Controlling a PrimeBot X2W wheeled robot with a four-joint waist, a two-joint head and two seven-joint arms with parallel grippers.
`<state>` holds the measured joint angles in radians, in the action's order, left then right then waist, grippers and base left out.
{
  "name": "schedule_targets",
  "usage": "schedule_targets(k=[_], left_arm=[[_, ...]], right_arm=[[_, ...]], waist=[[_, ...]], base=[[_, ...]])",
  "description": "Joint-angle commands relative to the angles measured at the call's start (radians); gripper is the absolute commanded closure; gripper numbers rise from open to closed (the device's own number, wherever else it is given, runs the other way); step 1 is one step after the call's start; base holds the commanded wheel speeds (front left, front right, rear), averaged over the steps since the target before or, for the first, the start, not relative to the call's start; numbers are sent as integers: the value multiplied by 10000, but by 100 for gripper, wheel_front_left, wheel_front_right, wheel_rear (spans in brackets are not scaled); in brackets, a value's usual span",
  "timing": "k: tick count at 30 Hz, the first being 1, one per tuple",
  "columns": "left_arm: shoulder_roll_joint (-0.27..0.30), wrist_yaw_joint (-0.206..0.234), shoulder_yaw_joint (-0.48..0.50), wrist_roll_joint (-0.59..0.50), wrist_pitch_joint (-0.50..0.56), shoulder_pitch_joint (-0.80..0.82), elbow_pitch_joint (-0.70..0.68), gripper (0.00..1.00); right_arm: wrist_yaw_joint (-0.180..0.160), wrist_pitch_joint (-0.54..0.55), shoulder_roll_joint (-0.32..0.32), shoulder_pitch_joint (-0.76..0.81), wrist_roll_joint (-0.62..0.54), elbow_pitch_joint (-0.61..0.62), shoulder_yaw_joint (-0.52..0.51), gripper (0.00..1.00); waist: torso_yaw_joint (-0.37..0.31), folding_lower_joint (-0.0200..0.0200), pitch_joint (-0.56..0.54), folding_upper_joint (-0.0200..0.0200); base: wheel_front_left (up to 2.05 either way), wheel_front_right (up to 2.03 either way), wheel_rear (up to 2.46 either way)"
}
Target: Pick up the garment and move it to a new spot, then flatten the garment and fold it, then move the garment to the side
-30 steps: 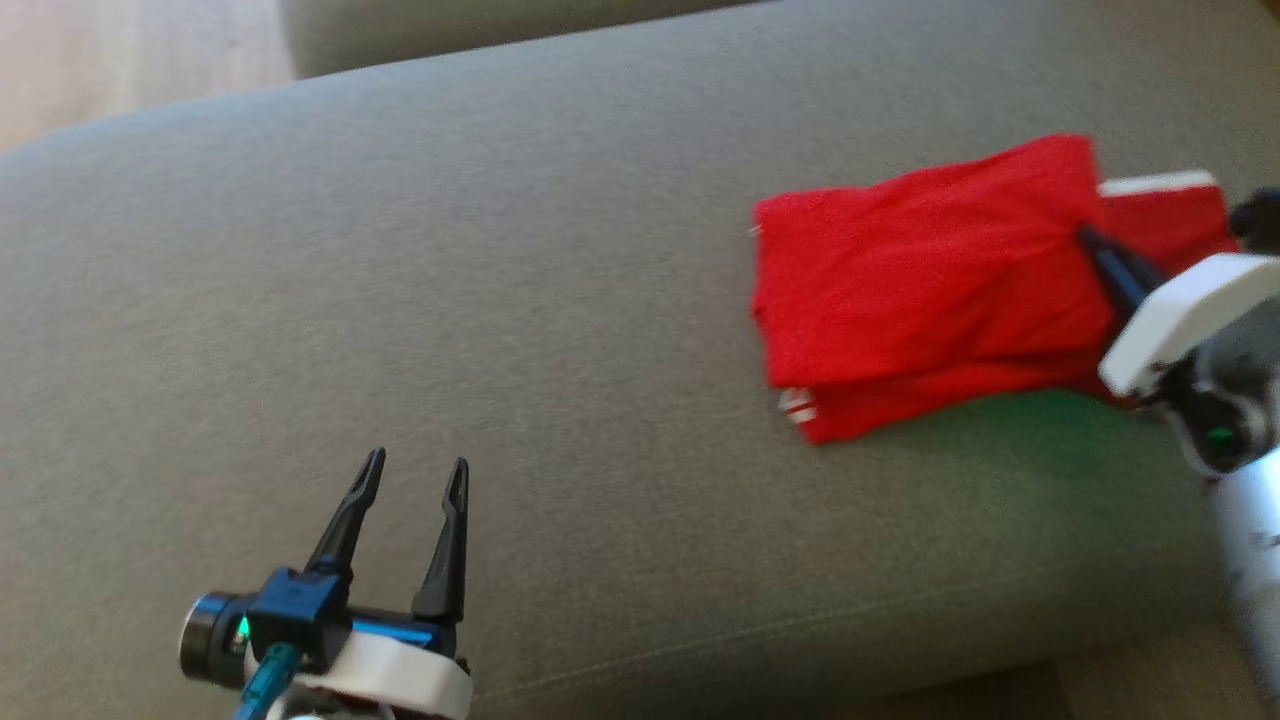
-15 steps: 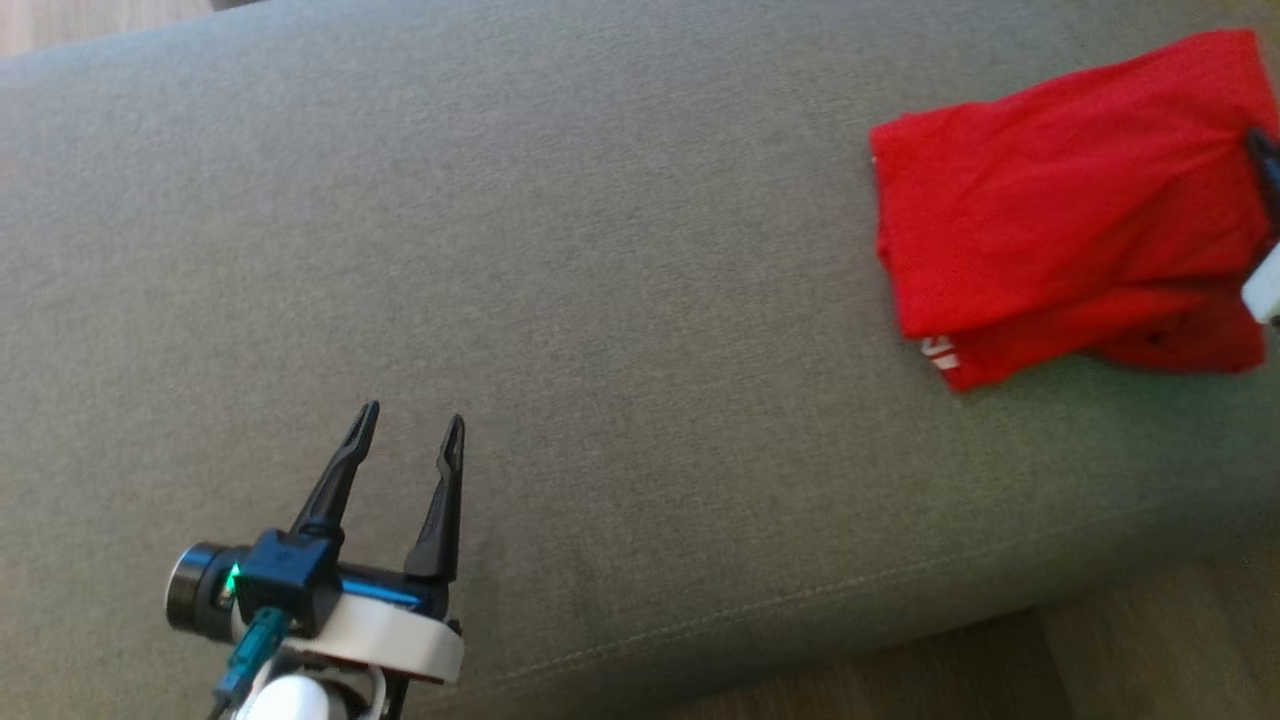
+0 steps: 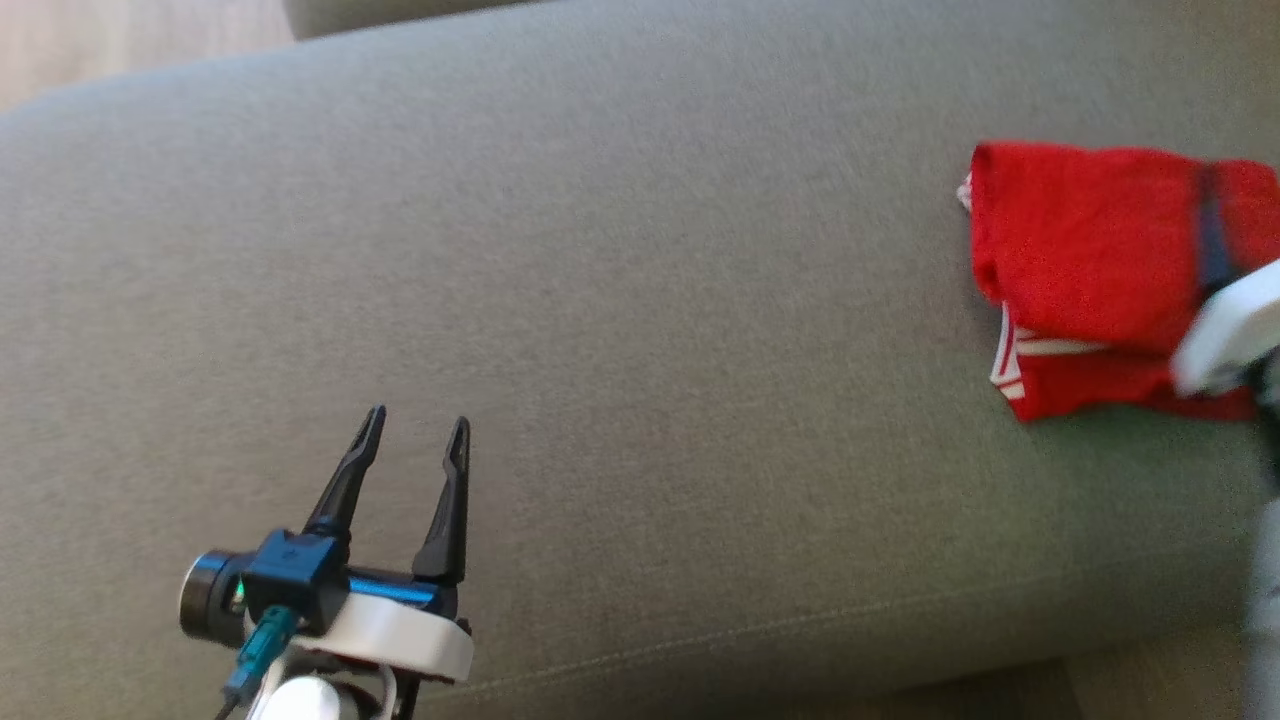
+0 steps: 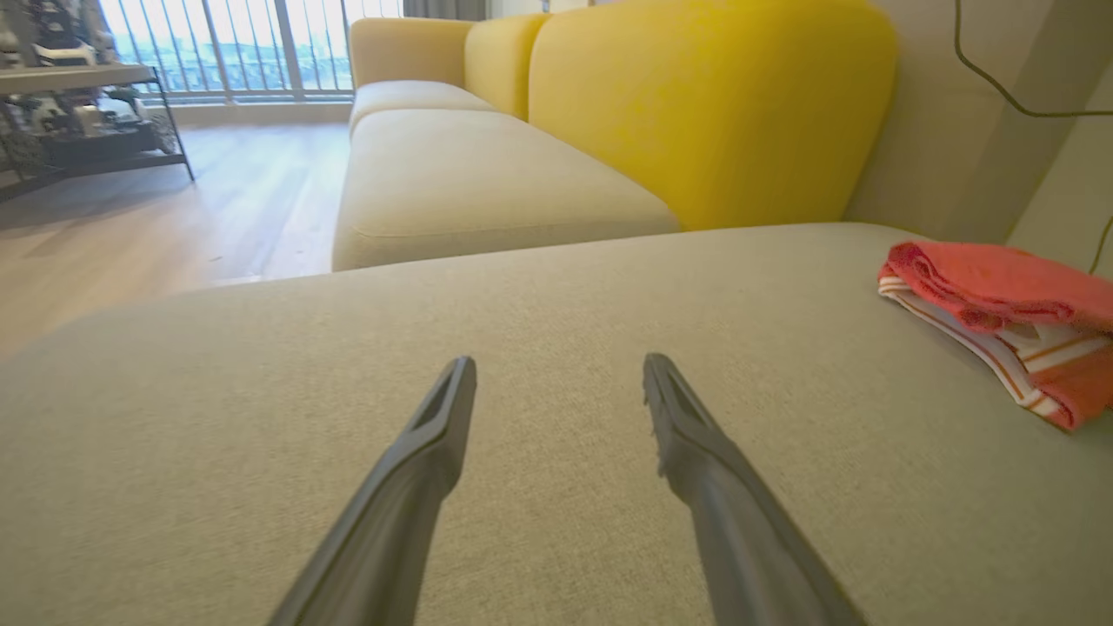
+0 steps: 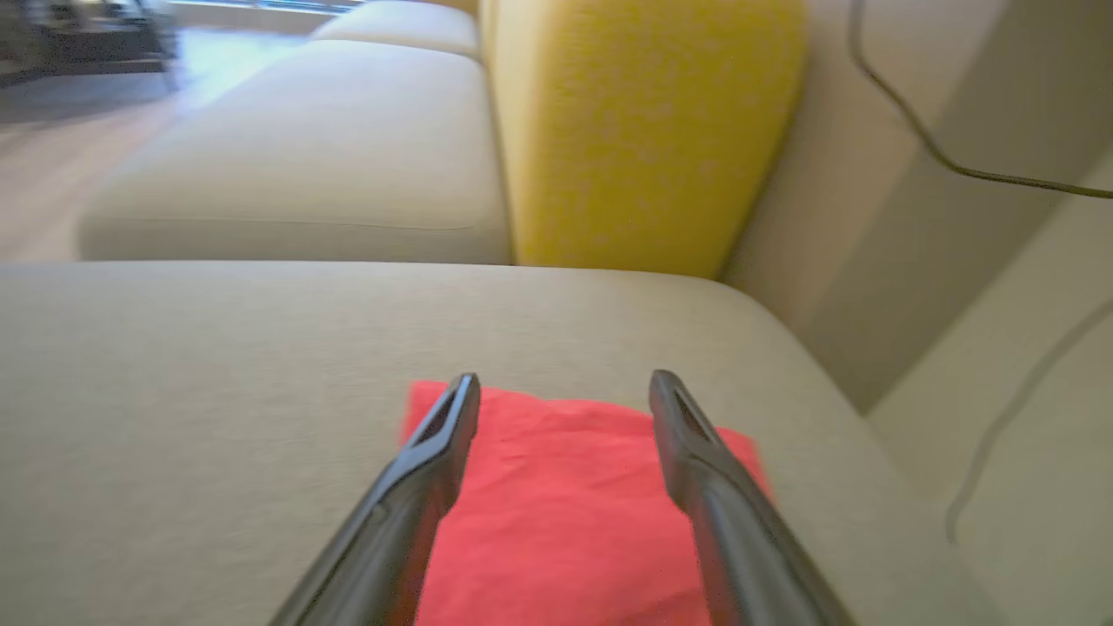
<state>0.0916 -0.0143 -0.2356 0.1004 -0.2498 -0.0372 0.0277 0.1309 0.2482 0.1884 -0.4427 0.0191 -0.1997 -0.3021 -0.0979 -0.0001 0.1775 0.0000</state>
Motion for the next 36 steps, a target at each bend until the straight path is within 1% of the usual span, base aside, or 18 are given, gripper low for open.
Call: schedule_targets(k=[1,6,8,12,15,16,20,23,25,31,36], left_arm=[[-48,143,390,92,-120,124,-266,0],[-212,456,584,510,-120,-121,-235,0],[-257,492,608,726,-120,-199,-259,0],[-307,576,637,1010,-120,-405,-364,0],[-318,682,654,1050,-120,-569,-381,0],[-318,682,654,1050,-120,-569,-381,0],[-311,834,714,965,-120,-709,-503,0],[-261,888,773,886,-120,-835,-629,0],[-221,874,790,801,-120,-900,-738,0],[-197,784,838,568,-120,-1028,-952,0],[-215,736,916,477,-120,-1075,-960,0]], right_arm=[[-2,-212,-160,274,157,564,541,0],[-2,-1242,-740,1486,430,1100,1653,0],[-2,-1778,-947,1882,534,1129,1938,0],[-2,-3112,-1169,2525,684,1028,2522,0],[-2,-4191,-1298,2989,1139,918,2796,0],[-2,-4191,-1298,2989,1139,918,2796,0],[-2,-4845,-1366,3655,1251,713,2894,0],[-2,-5046,-1376,4100,1299,571,2982,0],[-2,-5085,-1378,4331,1294,494,3034,0],[-2,-5096,-1380,4826,1215,961,2916,0],[-2,-5098,-1380,4882,1234,1071,2859,0]], waist=[[279,1,-387,0],[609,1,-962,0],[732,1,-1189,0],[960,1,-1632,0],[1108,1,-1889,0],[1108,1,-1889,0],[1280,1,-2083,0],[1320,1,-2170,0],[1325,1,-2213,0],[1339,1,-2315,0],[1291,1,-2333,0]], base=[[0,0,0],[0,0,0],[0,0,0],[0,0,0],[0,0,0],[0,0,0],[0,0,0],[0,0,0],[0,0,0],[0,0,0],[0,0,0]])
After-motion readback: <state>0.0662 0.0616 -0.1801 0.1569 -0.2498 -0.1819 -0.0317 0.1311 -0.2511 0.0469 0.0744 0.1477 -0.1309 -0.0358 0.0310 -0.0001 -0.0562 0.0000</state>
